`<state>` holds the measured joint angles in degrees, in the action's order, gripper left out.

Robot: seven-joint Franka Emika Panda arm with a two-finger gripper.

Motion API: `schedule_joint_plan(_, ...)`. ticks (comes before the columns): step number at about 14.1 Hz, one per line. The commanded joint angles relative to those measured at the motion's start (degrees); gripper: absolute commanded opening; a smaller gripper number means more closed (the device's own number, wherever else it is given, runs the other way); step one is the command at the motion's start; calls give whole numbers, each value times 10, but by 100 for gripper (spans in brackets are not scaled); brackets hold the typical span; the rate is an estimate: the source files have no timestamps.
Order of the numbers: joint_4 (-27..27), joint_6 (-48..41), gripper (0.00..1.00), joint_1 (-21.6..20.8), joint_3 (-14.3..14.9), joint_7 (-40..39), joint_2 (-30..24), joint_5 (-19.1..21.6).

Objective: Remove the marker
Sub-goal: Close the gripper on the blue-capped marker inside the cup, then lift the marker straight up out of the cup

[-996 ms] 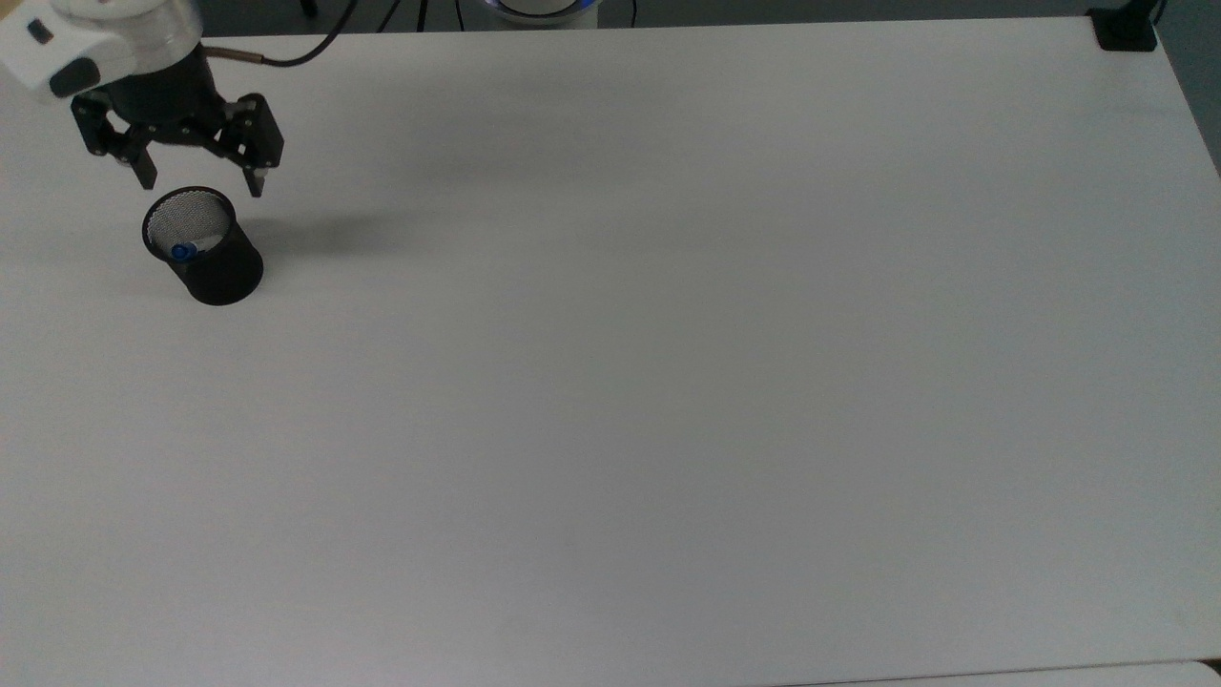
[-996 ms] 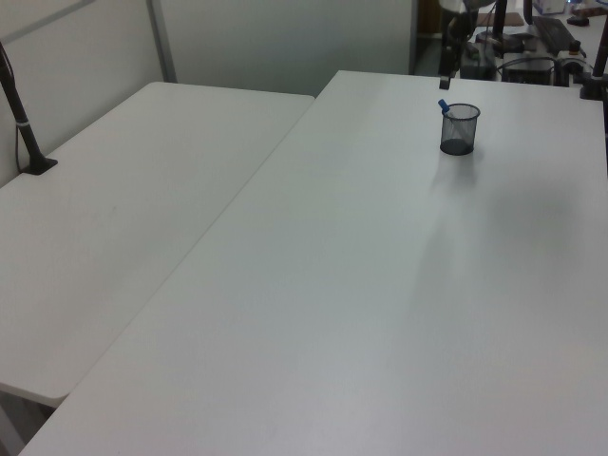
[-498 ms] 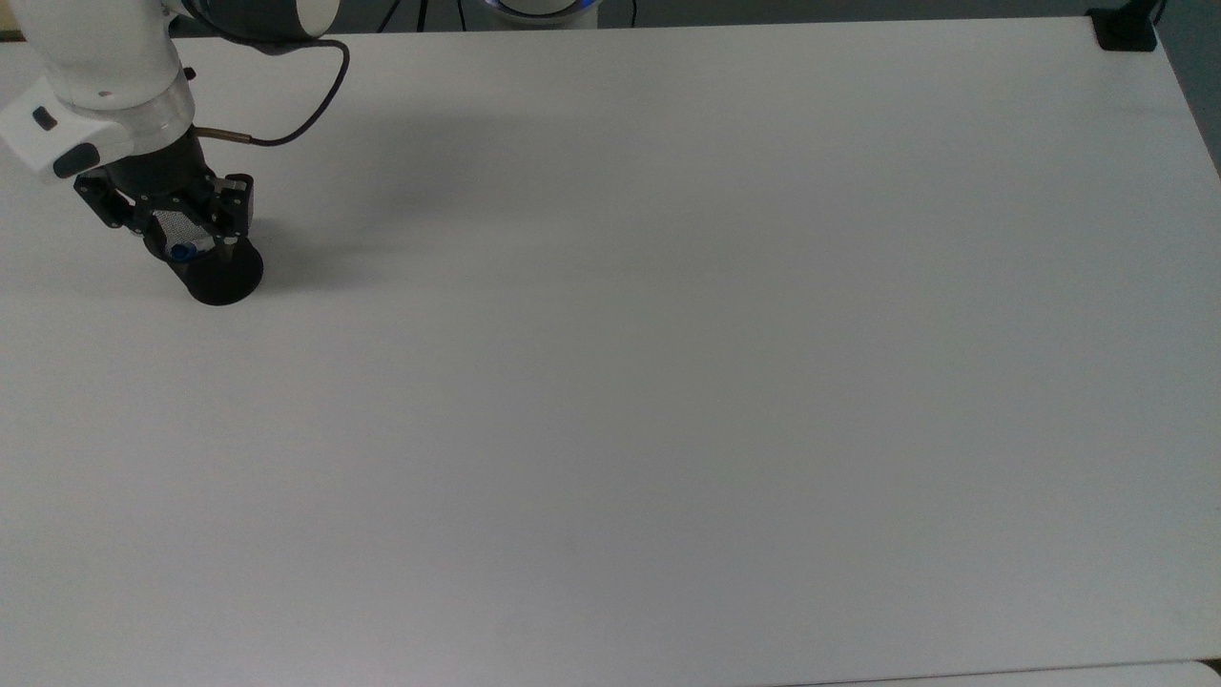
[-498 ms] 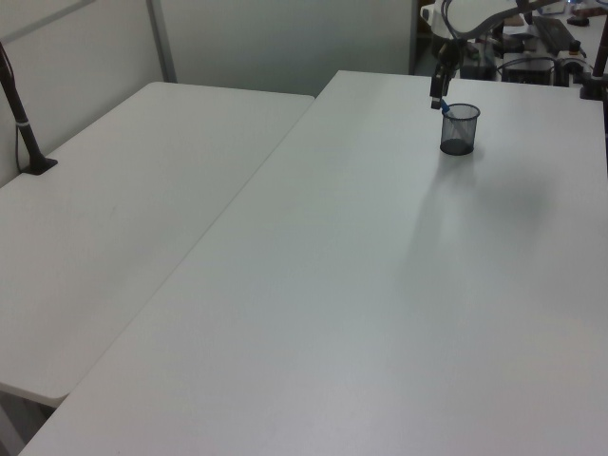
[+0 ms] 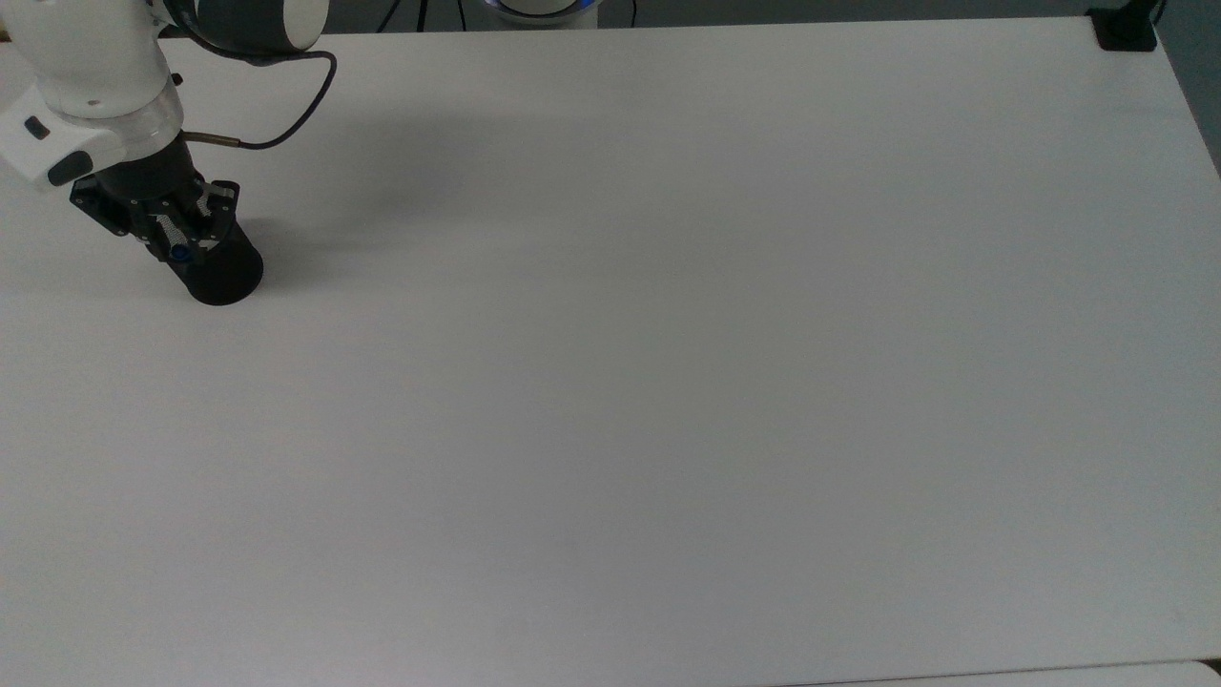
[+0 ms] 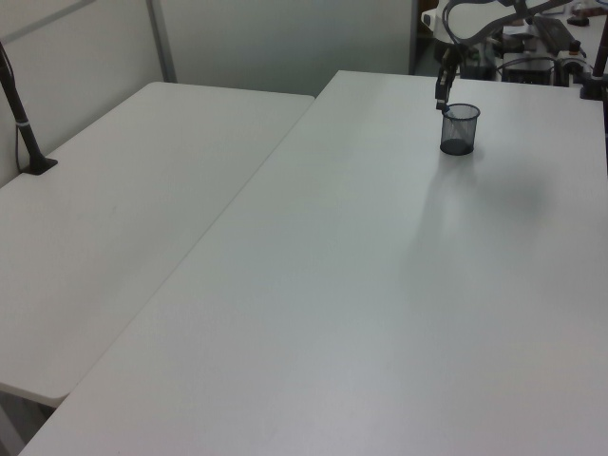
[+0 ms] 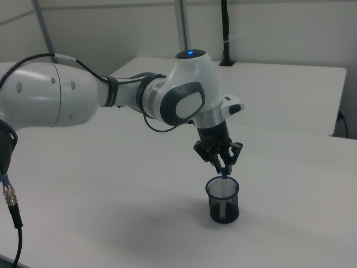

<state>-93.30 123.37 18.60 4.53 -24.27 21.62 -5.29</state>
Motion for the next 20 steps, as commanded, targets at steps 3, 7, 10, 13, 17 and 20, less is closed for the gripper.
schedule_joint_plan(3,-7,12,16,1,-1,-12,-2,-4)
schedule_joint_plan(7,-5,6,9,2,-1,-3,-5,2)
schedule_joint_plan(10,0,3,9,2,-1,0,-21,6)
schedule_joint_plan(13,0,-15,9,2,-1,3,-61,19)
schedule_joint_plan(17,0,-60,10,-2,-7,3,-111,37)
schedule_joint_plan(20,0,-110,12,-26,-10,4,-136,65)
